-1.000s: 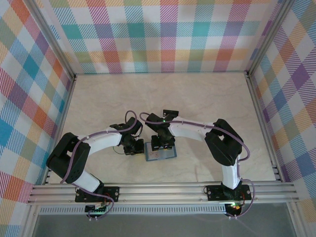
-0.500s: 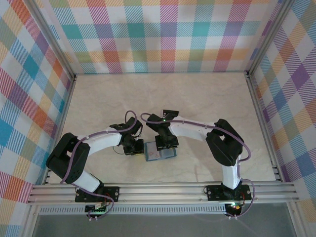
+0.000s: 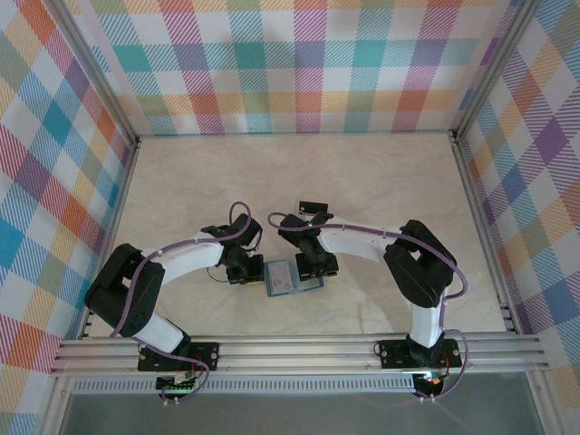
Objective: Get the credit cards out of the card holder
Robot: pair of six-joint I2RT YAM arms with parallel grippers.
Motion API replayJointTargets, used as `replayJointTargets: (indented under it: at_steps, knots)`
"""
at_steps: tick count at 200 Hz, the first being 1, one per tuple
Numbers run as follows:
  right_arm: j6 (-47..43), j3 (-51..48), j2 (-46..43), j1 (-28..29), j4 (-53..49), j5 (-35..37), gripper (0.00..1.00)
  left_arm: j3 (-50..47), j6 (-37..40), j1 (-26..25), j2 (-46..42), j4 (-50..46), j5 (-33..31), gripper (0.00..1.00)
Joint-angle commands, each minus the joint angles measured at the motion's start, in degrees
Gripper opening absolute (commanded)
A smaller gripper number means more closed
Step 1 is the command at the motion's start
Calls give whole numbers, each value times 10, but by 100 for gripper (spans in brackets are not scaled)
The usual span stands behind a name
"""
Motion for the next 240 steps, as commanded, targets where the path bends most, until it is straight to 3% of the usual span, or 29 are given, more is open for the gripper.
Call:
replayJointTargets:
  at_steps: [1, 52, 137, 182, 228, 240]
  knots:
    - [-1, -10, 6, -2, -10, 17, 51, 30, 9, -10, -14, -25, 0, 13]
    - [3, -17, -27, -1, -16, 21, 37, 54, -9, -36, -2, -5, 13, 12]
    - [8, -15, -83, -1, 9, -43, 41, 40, -26, -48, 31, 32, 22, 11]
    - [12, -17, -109, -1, 55, -97, 28, 30, -26, -48, 27, 32, 14, 11]
    - [8, -8, -71, -2, 78, -130, 32, 30, -26, -48, 28, 34, 15, 11]
    - [7, -8, -62, -4, 83, -136, 28, 29, -26, -48, 28, 34, 16, 11]
